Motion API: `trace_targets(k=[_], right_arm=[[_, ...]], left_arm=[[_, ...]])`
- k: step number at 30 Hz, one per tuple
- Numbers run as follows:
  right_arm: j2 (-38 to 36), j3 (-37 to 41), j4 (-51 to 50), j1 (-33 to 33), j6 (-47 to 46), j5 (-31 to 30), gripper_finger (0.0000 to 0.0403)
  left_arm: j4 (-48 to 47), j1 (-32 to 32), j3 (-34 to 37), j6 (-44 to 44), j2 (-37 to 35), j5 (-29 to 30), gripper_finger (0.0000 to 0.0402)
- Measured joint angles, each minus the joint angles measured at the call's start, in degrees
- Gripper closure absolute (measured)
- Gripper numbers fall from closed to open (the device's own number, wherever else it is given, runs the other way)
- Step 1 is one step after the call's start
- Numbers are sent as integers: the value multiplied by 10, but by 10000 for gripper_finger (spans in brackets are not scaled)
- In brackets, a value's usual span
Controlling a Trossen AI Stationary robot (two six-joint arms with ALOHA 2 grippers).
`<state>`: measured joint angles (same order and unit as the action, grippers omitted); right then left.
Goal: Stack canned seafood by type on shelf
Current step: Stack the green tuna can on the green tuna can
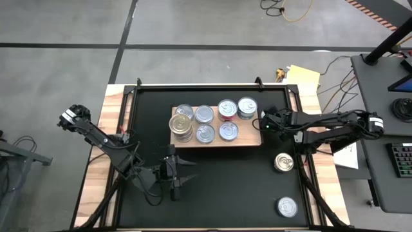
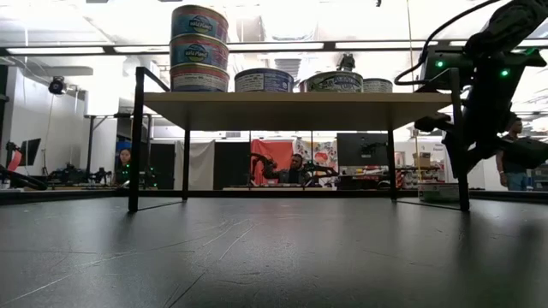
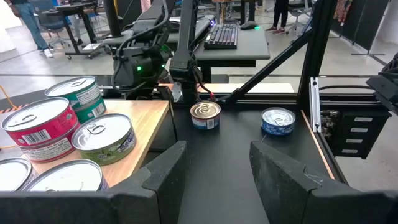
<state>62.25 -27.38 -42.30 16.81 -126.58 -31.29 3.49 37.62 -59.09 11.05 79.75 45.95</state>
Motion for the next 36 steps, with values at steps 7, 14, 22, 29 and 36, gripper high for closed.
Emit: trace_targets(k=[7, 14, 22, 29, 36], right_arm=[[17, 0, 0, 7, 0, -1, 390], [30, 0, 6, 12, 1, 27, 390], [27, 1, 10, 20, 1, 42, 390], [17, -5, 4, 20, 4, 69, 390], [-3, -11, -7, 20, 21, 92, 390]], left_arm=[[0, 0, 0, 0, 0, 0, 240], [1, 0, 0, 0, 0, 0, 240], [1, 0, 0, 0, 0, 0, 240], [1, 0, 0, 0, 0, 0, 240], [1, 0, 0, 0, 0, 0, 240]])
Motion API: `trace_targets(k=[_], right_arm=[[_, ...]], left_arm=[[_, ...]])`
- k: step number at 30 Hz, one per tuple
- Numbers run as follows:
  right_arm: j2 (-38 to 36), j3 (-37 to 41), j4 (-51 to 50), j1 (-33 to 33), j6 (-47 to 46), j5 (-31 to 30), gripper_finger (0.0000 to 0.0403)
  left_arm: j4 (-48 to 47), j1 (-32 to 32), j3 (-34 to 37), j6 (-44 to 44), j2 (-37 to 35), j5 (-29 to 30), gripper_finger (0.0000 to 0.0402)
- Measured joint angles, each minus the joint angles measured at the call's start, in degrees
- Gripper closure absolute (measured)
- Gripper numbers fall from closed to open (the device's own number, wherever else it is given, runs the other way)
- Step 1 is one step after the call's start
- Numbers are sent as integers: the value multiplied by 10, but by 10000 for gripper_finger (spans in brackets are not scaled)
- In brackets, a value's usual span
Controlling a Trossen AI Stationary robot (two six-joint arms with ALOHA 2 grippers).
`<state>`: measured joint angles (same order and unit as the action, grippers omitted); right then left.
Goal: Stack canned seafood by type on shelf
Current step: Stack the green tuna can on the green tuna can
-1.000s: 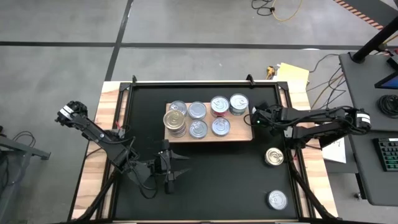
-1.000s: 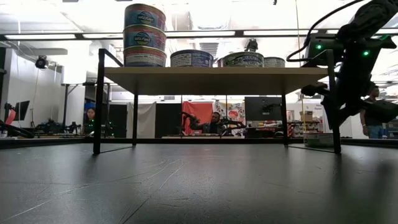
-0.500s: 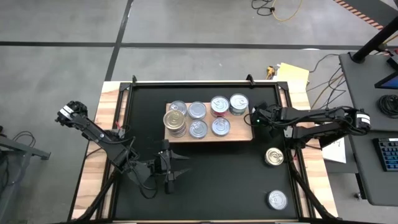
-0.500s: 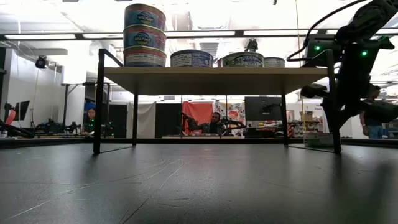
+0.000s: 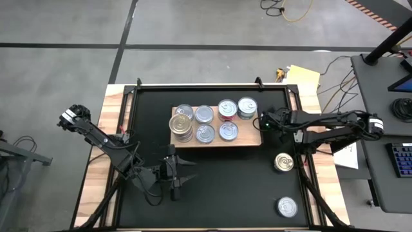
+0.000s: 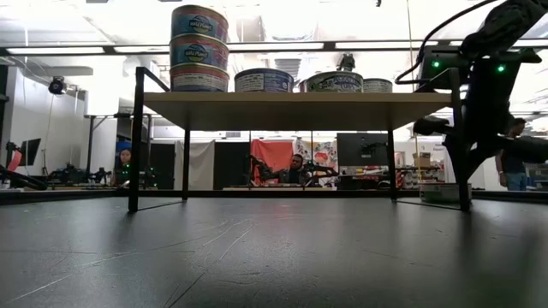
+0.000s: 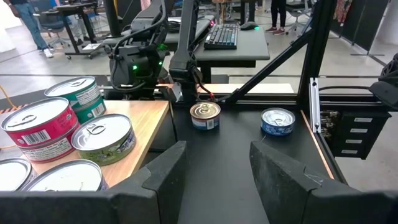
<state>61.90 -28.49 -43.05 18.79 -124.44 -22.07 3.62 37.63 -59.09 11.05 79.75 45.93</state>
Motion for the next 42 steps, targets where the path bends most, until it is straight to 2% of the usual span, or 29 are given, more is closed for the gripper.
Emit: trace_targets(k=[9, 17, 22, 30, 33, 42], right_arm=[[-7, -33, -84, 0, 0, 24, 390], [-7, -36, -92, 0, 5, 47, 390], [-7, -36, -93, 0, 49, 60, 390], [-7, -36, -90, 0, 62, 56, 390], [-7, -36, -86, 0, 66, 30, 390], [-7, -46, -82, 0, 90, 3, 390]], left_arm=[[0, 0, 0, 0, 0, 0, 240], [0, 0, 0, 0, 0, 0, 240], [0, 0, 0, 0, 0, 0, 240], [0, 0, 0, 0, 0, 0, 240], [0, 0, 0, 0, 0, 0, 240], [0, 0, 0, 1, 0, 0, 240]])
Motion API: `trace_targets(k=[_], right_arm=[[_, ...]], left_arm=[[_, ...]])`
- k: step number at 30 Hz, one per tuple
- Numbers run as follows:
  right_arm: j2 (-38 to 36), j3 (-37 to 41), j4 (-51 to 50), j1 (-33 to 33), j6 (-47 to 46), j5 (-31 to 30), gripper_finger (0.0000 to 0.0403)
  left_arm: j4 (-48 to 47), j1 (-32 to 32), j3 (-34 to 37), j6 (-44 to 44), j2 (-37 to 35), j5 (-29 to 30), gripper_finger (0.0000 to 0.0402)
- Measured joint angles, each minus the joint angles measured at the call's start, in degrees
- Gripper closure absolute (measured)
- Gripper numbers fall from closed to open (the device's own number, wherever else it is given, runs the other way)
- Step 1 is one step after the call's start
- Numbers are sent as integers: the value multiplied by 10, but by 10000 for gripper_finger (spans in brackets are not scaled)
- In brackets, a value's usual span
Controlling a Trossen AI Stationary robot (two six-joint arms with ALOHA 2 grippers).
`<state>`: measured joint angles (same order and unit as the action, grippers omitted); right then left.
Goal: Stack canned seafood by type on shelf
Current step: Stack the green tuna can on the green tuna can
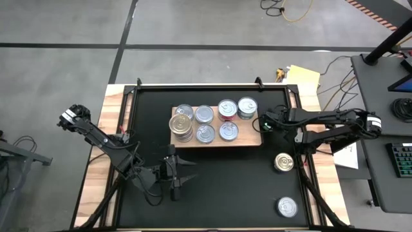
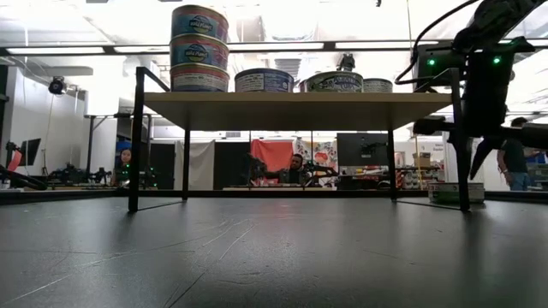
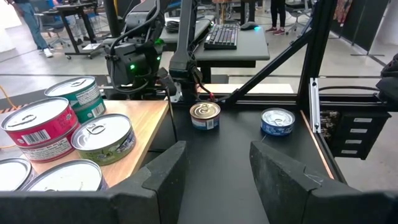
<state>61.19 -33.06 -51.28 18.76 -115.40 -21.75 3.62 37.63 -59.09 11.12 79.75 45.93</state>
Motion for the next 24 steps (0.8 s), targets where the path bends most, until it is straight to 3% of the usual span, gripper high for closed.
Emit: trace_targets(k=[4, 9, 20, 24], right_arm=[[0, -1, -42, -9, -76, 9, 390], [0, 0, -63, -11, -72, 28, 390], [0, -15, -22, -20, -80, -40, 390], [0, -14, -16, -20, -99, -40, 390]], left_arm=[[0, 0, 0, 10, 1, 0, 240], [0, 0, 0, 14, 13, 0, 240], [3, -1, -3, 10, 20, 0, 240], [4, -1, -10, 0, 20, 0, 240]])
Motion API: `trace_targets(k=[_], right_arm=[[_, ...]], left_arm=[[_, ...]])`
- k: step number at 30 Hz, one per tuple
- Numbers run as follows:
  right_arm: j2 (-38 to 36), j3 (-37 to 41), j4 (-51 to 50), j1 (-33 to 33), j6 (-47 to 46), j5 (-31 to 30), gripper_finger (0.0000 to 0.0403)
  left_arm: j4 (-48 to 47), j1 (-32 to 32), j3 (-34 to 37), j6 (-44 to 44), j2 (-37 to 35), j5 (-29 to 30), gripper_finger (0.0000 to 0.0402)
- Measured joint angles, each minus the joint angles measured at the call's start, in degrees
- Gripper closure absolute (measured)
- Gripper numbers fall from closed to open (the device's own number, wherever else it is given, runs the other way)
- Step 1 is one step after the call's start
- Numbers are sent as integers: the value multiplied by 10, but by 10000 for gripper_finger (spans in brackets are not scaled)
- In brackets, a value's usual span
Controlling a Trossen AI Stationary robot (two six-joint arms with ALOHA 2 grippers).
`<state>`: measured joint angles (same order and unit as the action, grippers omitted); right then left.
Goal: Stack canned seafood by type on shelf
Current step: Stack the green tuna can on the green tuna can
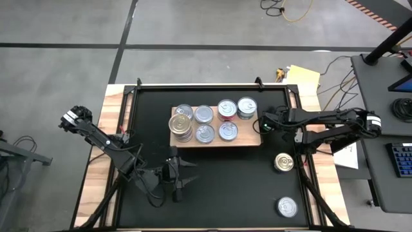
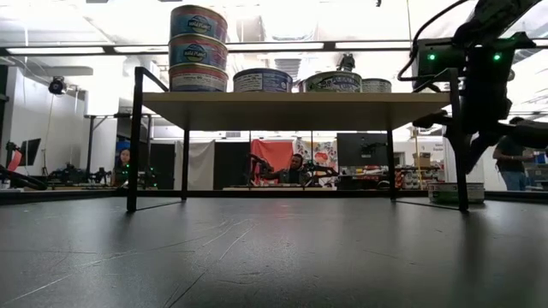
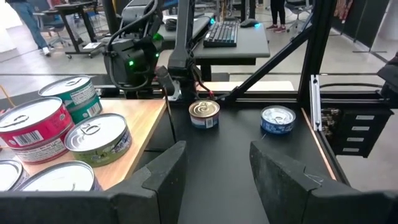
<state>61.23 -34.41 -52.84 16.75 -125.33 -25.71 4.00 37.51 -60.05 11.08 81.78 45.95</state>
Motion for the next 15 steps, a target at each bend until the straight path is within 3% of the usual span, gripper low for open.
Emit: trace_targets(k=[15], right_arm=[[-1, 33, 13, 0, -54, 17, 390]], left_arm=[[-1, 1, 0, -1, 0, 0, 240]])
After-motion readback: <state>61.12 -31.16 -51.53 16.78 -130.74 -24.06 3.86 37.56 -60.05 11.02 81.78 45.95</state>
